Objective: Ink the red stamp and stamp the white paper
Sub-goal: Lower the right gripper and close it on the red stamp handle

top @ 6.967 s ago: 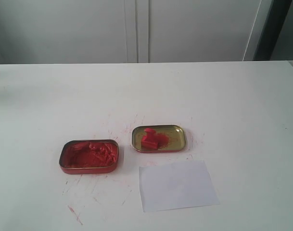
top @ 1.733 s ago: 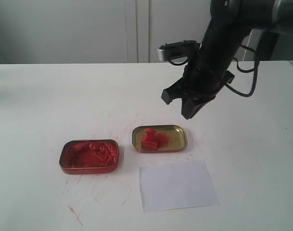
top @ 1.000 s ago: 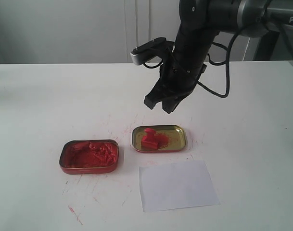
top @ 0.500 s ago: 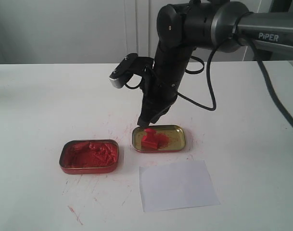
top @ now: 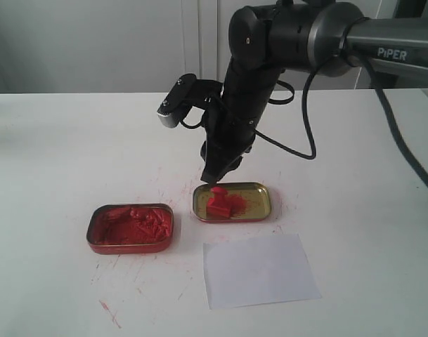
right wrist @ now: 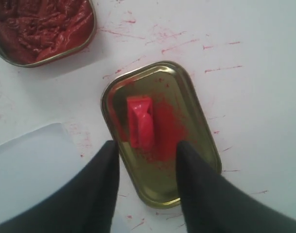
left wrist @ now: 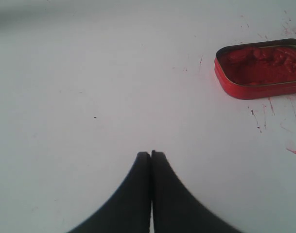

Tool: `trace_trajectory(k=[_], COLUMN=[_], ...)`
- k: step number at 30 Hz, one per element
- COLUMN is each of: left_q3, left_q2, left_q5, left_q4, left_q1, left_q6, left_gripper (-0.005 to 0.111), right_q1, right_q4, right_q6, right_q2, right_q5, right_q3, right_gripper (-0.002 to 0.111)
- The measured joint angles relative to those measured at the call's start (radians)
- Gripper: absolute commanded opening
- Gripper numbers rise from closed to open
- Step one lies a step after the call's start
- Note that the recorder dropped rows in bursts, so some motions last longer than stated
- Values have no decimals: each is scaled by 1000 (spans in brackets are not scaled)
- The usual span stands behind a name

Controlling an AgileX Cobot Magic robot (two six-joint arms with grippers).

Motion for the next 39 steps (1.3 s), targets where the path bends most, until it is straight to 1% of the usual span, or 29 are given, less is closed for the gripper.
trace_trajectory(k=[8,17,33,35,39], left_q3=[0,0,0,0,0], left_q2=[0,0,0,0,0], left_q5=[0,0,0,0,0], left_q4=[0,0,0,0,0], left_q1=[0,0,0,0,0], left_q6=[0,0,0,0,0], left_gripper=[0,0,0,0,0], right_q1=[0,0,0,0,0], right_q4=[-5,-33,-37,-37,-22], right_q6=[-47,-47,-49,-49,-49], right_q2=[56,105,172,172,172], right_q5=[-18,-55,-62,-64,-78], right_q3=[-2,-2,-2,-2,-2], right_gripper=[41,41,40,33,12])
